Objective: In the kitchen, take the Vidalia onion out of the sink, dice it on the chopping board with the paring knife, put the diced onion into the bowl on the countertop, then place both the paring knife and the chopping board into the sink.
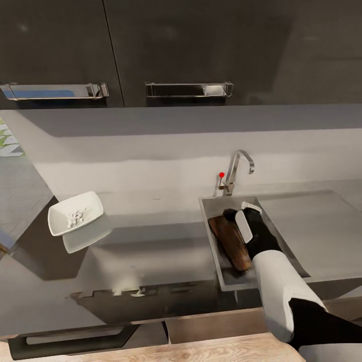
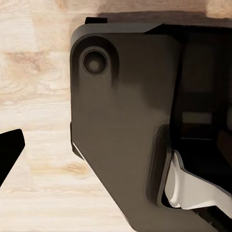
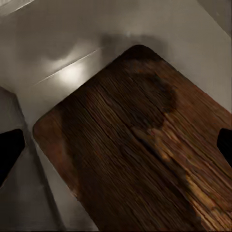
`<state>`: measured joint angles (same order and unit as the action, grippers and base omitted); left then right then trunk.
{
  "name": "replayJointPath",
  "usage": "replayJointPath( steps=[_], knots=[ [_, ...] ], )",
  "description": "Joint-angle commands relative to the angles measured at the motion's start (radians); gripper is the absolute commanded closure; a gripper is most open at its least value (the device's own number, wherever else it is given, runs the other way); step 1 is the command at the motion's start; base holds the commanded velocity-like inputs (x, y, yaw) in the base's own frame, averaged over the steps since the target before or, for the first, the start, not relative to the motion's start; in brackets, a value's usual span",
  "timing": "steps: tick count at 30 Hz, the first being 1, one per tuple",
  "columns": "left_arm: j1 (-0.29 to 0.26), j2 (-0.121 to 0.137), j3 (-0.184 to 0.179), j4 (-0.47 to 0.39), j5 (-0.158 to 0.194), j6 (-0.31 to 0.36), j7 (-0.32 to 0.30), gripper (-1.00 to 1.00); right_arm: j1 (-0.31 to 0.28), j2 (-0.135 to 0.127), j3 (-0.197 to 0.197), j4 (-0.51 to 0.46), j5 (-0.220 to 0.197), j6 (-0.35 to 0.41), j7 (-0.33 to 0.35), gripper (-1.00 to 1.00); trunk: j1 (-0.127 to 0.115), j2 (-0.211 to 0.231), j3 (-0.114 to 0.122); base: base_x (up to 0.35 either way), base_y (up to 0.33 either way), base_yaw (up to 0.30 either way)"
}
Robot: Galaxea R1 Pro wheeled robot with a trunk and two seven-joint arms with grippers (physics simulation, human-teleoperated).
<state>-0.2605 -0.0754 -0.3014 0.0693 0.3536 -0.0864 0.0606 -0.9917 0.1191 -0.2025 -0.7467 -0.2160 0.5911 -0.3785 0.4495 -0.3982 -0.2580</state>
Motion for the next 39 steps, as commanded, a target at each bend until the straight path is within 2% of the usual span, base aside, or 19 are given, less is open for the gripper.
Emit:
replayJointPath(
  steps=[1,3,4,5,6,9,13,18,39],
  knots=[
    [-0.002,0.0,-0.008,0.004,0.008,-0.007,0.001,-1.0,-0.001,-0.02,0.032,-0.004,-0.009,0.028,0.052,-1.0,0.001,-0.002,-0.002,-0.021,0.0,0.0],
    [-0.002,0.001,-0.008,0.005,0.008,-0.007,0.001,-1.0,-0.001,-0.063,0.103,-0.008,-0.008,0.062,0.162,-1.0,0.001,-0.002,-0.002,-0.114,0.0,0.0],
    [-0.002,0.001,-0.008,0.006,0.008,-0.007,0.001,-1.0,-0.001,-0.088,0.154,-0.009,-0.007,0.076,0.229,-1.0,0.001,-0.002,-0.002,-0.241,0.0,0.0],
    [-0.002,0.002,-0.008,0.006,0.008,-0.007,0.001,-1.0,-0.001,-0.106,0.224,-0.01,-0.007,0.085,0.295,-1.0,0.001,-0.002,-0.002,-0.296,0.0,0.0],
    [-0.002,0.003,-0.008,0.006,0.008,-0.007,0.001,-1.0,-0.001,-0.113,0.27,-0.011,-0.007,0.088,0.33,-1.0,0.001,-0.002,-0.002,-0.315,0.0,0.0],
    [-0.002,0.003,-0.008,0.006,0.008,-0.007,0.001,-1.0,-0.001,-0.119,0.314,-0.011,-0.006,0.091,0.377,-1.0,0.001,-0.002,-0.002,-0.326,0.0,0.0],
    [-0.002,0.003,-0.008,0.006,0.008,-0.007,0.001,-1.0,-0.001,-0.124,0.327,-0.011,-0.006,0.093,0.426,-1.0,0.001,-0.002,-0.002,-0.333,0.0,0.0],
    [-0.002,0.003,-0.008,0.006,0.008,-0.007,0.001,-1.0,-0.001,-0.154,0.33,-0.011,-0.006,0.093,0.495,-1.0,0.001,-0.002,-0.002,-0.335,0.0,0.0],
    [-0.002,0.003,-0.008,0.005,0.008,-0.036,0.002,-1.0,-0.001,-0.156,0.33,-0.011,-0.006,0.092,0.502,-1.0,0.001,-0.002,-0.002,-0.335,0.0,0.0]
  ],
)
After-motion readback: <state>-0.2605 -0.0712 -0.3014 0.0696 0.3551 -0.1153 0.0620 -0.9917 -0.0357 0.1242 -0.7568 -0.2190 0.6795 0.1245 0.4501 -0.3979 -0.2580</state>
